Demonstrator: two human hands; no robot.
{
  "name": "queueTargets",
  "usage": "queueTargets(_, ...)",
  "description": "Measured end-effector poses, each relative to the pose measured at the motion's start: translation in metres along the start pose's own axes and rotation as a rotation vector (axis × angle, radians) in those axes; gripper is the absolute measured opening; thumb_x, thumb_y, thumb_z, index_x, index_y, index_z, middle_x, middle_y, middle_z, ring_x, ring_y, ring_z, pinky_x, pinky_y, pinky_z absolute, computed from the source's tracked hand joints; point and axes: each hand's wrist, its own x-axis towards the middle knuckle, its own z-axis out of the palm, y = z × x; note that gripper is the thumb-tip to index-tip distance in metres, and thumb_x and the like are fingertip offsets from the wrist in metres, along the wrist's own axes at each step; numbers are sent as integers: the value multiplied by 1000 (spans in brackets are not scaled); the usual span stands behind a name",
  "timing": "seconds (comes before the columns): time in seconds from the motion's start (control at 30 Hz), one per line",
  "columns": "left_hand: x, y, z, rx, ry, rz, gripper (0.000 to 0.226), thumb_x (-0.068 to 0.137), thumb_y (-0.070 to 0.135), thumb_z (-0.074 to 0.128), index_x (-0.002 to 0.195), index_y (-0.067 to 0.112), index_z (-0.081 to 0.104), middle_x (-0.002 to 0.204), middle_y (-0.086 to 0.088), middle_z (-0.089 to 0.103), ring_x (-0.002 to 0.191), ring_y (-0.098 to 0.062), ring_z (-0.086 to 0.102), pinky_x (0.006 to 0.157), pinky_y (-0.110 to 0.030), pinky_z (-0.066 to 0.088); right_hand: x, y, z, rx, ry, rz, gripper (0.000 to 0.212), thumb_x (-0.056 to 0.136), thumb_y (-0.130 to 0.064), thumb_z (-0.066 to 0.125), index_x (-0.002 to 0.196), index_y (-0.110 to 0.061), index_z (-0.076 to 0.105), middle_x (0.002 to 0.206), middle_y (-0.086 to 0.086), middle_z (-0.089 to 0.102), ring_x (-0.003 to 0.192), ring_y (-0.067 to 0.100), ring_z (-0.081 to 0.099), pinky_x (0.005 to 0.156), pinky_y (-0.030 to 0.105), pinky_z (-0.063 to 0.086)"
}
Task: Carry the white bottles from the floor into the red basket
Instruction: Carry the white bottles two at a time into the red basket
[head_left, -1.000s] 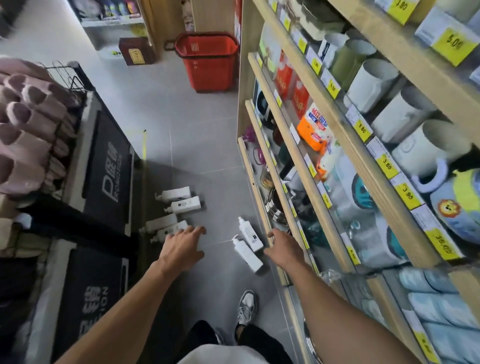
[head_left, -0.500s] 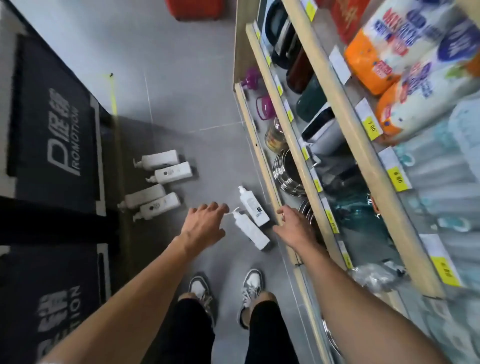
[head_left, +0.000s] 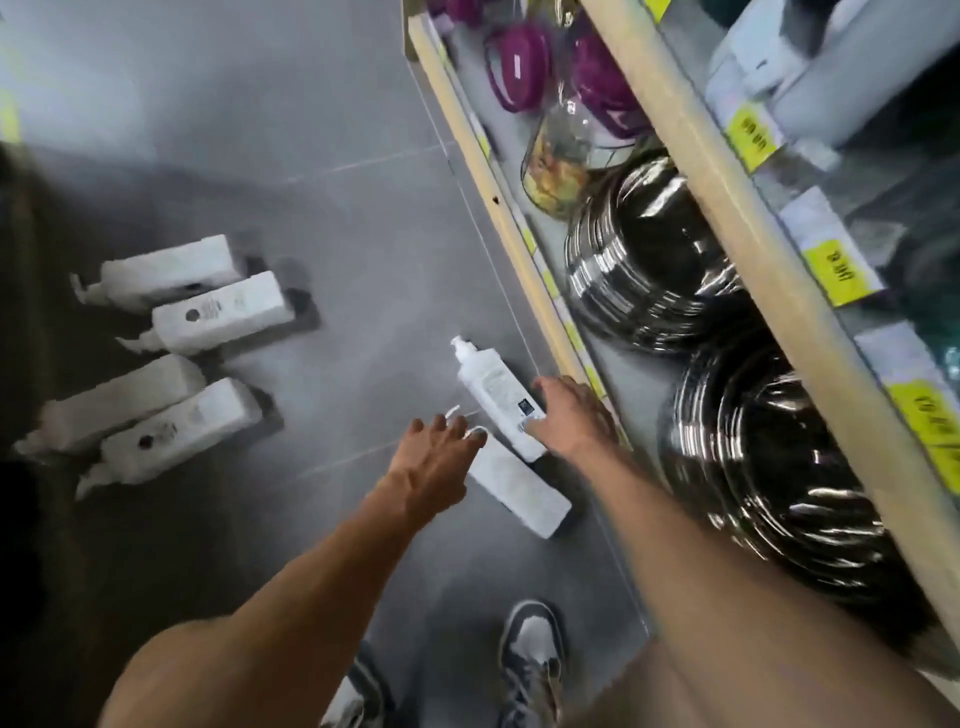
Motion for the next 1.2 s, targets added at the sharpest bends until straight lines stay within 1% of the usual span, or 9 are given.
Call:
queueTargets(0.13,74,-3,54,94,53,82,60,88,29,67,141,26,41,139,-6,46,125,-30,46,101,-44,37,72,17,52,13,62,5,56,85,-33,76,136,-26,54,138,5,55,129,29,50,102,38,43)
queueTargets(0.27,118,1,104,238,54,248,66,88,27,69,146,19,37,146,-10,41,131,-32,43,108,-45,33,130,32,94,-10,27,21,80,77,-43,83,144,-20,46,144,12,51,134,34,46,110,42,39)
queueTargets(0.33,126,8,130,244,40,293,74,89,26,70,151,17,31,154,-12,34,139,-34,35,116,-49,27,145,32,115,0,-25,29,86,73,-44,87,142,-17,44,143,15,53,132,35,49,108,44,41)
queueTargets(0.43,139,8,157,233,79,301,76,88,24,69,152,20,29,159,-10,28,145,-35,24,119,-53,20,155,30,142,14,-34,73,90,73,-39,87,143,-12,36,142,19,49,132,38,48,105,44,41)
queueTargets(0.6,149,6,166,207,105,331,78,84,23,69,151,26,29,156,-8,31,143,-33,23,118,-52,19,163,30,162,2,-3,111,104,75,-39,85,150,-11,18,147,21,39,136,42,41,110,48,38)
queueTargets(0.8,148,8,157,199,139,368,66,89,14,63,148,15,33,151,-9,40,140,-32,33,117,-51,17,160,24,158,-18,-7,117,110,71,-45,88,150,-10,19,148,16,40,135,39,45,107,47,40)
queueTargets(0.93,136,0,157,214,83,353,68,84,16,69,142,12,34,140,-11,47,127,-33,43,111,-47,25,155,22,152,-24,1,112,104,71,-42,88,147,-10,25,145,15,45,132,40,48,105,46,42)
queueTargets(1.1,122,-40,157,235,194,398,68,46,21,84,105,13,52,95,-5,61,81,-27,58,78,-37,44,155,24,134,-106,-16,52,96,74,-43,86,144,-12,29,142,15,50,128,39,52,100,45,44)
queueTargets(1.2,107,-67,152,273,251,361,65,38,19,82,97,13,57,90,-6,61,74,-27,58,72,-36,46,153,19,113,-162,-5,5,96,77,-41,85,147,-12,27,144,14,48,128,39,52,102,47,43)
